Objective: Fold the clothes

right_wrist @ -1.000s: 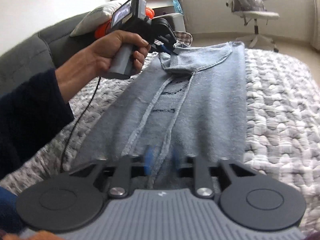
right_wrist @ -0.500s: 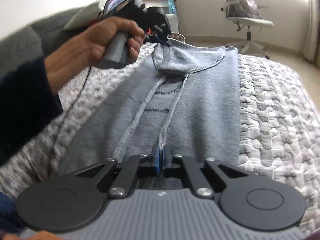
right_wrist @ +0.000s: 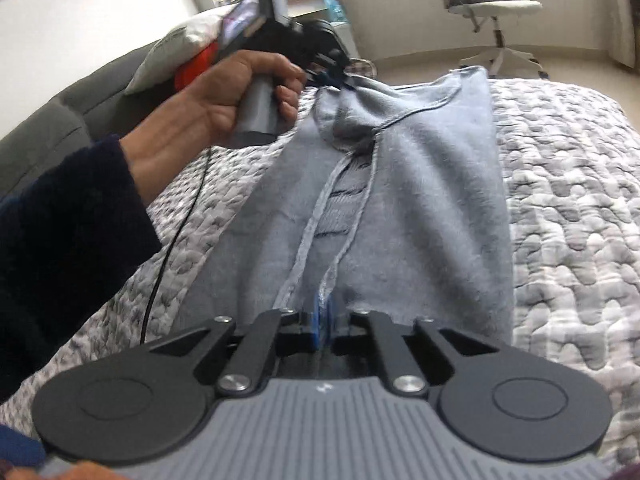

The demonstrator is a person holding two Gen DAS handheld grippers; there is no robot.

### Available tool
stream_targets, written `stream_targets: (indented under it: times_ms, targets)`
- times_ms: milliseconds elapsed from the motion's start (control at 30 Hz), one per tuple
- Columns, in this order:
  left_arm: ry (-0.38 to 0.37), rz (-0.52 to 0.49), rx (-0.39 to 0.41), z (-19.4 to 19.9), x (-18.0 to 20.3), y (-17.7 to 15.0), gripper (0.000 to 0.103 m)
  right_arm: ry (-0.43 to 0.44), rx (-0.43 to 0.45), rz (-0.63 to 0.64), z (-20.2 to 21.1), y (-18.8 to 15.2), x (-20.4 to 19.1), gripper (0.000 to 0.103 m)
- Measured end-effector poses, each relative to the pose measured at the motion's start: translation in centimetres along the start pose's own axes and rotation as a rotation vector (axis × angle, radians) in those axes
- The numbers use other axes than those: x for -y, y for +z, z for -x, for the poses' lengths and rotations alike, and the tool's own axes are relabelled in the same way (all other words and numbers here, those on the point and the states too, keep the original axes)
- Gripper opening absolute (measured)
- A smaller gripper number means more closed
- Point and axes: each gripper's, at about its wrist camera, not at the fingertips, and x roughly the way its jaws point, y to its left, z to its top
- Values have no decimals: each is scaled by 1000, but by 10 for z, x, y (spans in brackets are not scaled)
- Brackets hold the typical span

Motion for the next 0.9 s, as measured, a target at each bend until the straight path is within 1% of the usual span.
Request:
stream_targets:
  times_ms: [67,100,133,200,333,400,433,467,500,533,567,633,667,700,733,800,867,900]
  targets:
    - [-3,20,-9,1,-5,-2,11,4,1,28,8,-1,-2,18]
    - [-1,32,-13,2,-7,-3,20,7,1,42,12,-2,-3,23]
    - [-1,44,-15,5,-10,-4,32,11,-1,58,18,-3,-5,34]
    - [-5,70,-14,16,-16,-9,44,22,-15,95,27,-7,-9,39]
    - [-16,121,-23,41,-32,-24,49,24,-76,163,43,-24,-12,39]
    - [-44,156,-43,59,-42,-40,49,16,-102,210,48,-34,-14,39]
    - [-59,173,-52,68,-46,-48,50,26,-113,227,48,-38,-15,37]
    - [-76,181,-59,78,-49,-59,50,38,-124,242,48,-42,-16,34]
    - [-87,175,-62,89,-51,-69,50,47,-137,259,46,-44,-18,18]
    - [-89,164,-64,100,-52,-80,53,61,-142,271,46,-45,-20,6]
    - [-95,152,-68,110,-53,-91,54,76,-146,281,46,-46,-22,6]
    - [-118,131,-82,127,-56,-113,55,115,-150,294,48,-46,-25,0]
    - [-129,118,-91,134,-57,-122,55,141,-148,295,50,-46,-26,0]
    - [-140,101,-99,140,-58,-129,55,145,-153,295,51,-47,-27,0]
    - [-150,91,-104,146,-59,-134,55,138,-163,294,48,-48,-27,0]
    - [-163,93,-110,156,-63,-143,55,93,-183,285,39,-50,-25,0]
    - [-173,80,-106,165,-63,-147,55,91,-177,272,38,-50,-25,4]
    - [-176,75,-102,169,-64,-149,55,97,-170,271,41,-49,-27,12]
